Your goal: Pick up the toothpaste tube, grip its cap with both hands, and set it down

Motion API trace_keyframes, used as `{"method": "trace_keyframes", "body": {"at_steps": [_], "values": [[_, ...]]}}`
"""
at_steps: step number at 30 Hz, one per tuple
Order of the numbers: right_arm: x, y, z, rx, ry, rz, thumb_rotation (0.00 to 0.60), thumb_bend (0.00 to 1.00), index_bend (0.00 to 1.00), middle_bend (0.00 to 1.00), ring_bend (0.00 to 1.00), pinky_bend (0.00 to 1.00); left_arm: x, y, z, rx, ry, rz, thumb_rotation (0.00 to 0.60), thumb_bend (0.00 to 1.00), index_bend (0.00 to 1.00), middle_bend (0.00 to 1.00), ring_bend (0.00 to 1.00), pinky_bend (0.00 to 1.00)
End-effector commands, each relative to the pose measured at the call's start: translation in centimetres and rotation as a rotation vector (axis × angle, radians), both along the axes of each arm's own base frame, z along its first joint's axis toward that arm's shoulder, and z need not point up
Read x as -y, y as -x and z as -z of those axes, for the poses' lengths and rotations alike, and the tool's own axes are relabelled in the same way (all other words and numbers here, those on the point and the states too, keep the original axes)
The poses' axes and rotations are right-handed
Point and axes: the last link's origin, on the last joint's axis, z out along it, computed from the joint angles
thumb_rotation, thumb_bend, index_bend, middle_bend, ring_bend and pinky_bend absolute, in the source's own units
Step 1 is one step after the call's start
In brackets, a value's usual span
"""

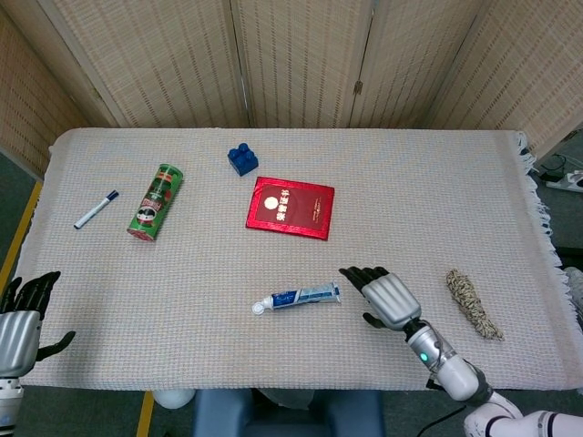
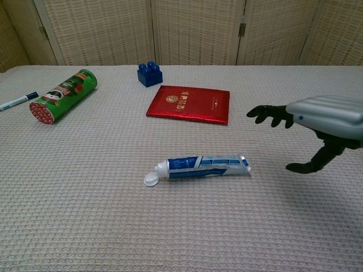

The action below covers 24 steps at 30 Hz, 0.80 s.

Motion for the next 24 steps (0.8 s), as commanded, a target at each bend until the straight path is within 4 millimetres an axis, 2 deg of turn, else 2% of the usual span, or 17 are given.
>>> {"method": "trace_keyframes", "body": {"at_steps": [1,11,24], "values": [[1.6,-2.4,2.4,-0.028,-0.033,-0.041,0.6,0.34,0.09,0.17,0.21,0.24,0.0,0.0,-0.1,-0.001,-0.003,-0.001,0.6,0.24,0.07,0.15,0.14,0.01],[3.7,-6.1,7.3,-0.107,-0.075,-0.095,0.6,0.34,0.23,0.27,0.29,0.25,0.1,0.2,-0.1,-0.004,-0.001,-0.014,0.6,0.24,0.08,0.15,0.14,0.01],[4.8,-8.2,10.0,-0.115,-0.092,-0.092,0.6,0.34,0.36,0.35,0.37,0.3,-0.1,0.5,-0.1,-0.007,0.002,-0.025,0.6,0.24,0.08,0.15,0.13,0.01]]}}
